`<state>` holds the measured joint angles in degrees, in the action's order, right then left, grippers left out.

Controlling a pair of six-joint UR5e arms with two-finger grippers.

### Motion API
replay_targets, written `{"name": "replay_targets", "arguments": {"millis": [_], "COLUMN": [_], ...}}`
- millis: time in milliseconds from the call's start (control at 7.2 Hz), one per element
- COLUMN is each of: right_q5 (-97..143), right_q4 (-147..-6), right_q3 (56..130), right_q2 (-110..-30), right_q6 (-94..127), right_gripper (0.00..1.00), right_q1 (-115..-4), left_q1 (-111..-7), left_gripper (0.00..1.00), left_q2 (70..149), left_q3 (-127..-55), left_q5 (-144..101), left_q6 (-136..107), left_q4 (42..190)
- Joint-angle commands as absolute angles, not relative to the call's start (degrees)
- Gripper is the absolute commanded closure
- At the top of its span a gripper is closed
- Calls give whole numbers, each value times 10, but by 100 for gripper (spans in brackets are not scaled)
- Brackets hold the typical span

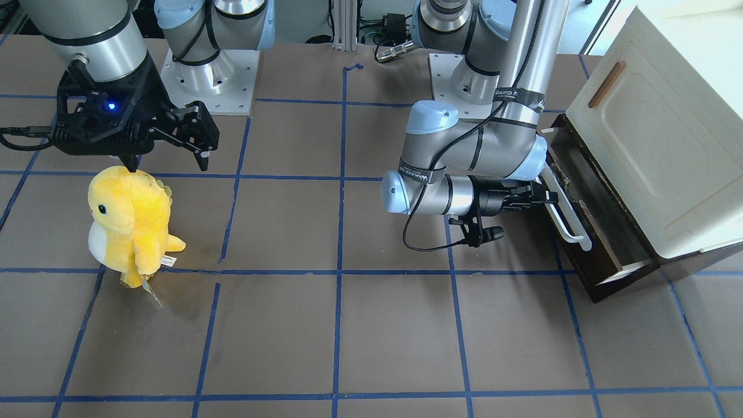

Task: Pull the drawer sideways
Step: 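Pull the drawer outward by its handle with the left gripper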

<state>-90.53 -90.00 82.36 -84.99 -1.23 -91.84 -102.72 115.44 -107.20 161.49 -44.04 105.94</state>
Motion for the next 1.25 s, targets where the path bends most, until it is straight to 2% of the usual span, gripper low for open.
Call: {"name": "replay_targets", "arguments": {"millis": [0, 1111], "right_q5": [-905, -905], "right_q4": [-900, -900], "right_q3": [824, 824], "right_q2": [-850, -850], "right_q6": [-13, -12], "right_gripper": [0, 0], "right_q1": [-918, -918], "left_q1": [-1036, -1078], "left_gripper": [90, 89], "left_q2": [1154, 1156], "left_q3": [-1071, -1058], "left_q5": [1613, 1614], "left_q6": [-439, -432], "left_q4": [1061, 1060]}}
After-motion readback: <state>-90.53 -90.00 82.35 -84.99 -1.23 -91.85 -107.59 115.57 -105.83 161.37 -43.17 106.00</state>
